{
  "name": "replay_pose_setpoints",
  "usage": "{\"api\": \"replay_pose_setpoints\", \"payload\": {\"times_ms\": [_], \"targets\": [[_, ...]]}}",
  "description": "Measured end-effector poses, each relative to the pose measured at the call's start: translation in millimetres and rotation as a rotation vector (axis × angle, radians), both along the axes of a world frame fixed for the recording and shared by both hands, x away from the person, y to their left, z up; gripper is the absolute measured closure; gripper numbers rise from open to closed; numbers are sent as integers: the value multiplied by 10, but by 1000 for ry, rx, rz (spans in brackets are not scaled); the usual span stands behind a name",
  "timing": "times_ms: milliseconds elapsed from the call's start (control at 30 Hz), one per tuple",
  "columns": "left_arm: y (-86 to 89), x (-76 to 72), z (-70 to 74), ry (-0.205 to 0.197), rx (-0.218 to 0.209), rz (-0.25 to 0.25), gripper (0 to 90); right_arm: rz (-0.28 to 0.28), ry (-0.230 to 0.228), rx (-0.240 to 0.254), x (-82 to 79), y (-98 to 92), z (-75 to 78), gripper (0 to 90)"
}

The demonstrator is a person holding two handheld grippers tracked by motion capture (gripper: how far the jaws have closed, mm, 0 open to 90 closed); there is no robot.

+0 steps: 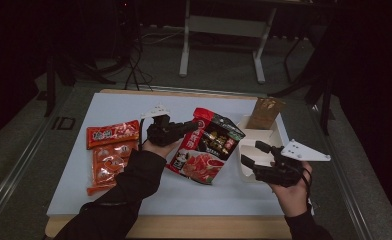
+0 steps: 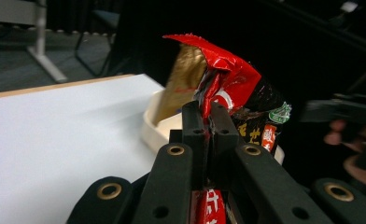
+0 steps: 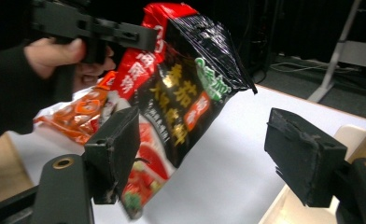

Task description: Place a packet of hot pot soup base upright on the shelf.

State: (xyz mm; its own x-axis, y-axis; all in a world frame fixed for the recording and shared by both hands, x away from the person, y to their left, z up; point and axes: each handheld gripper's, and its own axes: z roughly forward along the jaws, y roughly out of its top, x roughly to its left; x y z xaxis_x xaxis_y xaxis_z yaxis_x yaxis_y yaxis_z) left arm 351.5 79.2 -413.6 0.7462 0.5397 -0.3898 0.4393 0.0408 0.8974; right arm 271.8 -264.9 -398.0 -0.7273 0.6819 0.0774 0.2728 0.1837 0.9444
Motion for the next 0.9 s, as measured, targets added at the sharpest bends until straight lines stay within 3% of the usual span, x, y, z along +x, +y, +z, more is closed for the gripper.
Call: {"api": "replay_pose_setpoints", "payload": {"times_ms": [167,267,433,500,633,900], "targets": [[-58,-56,24,-11,-81,-46,886,-5,12,13,103,66,10,295],[-90,-81,37,-22,-101,-68,886,5,21,29,151,96,11,326],[-131,-113,28,-24,-158,-95,885,42,31,68,150,133,59,520],[-147,-133,17,-31,-173,-91,885,36,22,75,134,129,82,651],[-168,-149,-10,-48,-166,-110,883,59,25,107,118,108,154,729],[-142,-183,-16,-82,-158,-136,869,50,-9,62,55,144,278,769]]}}
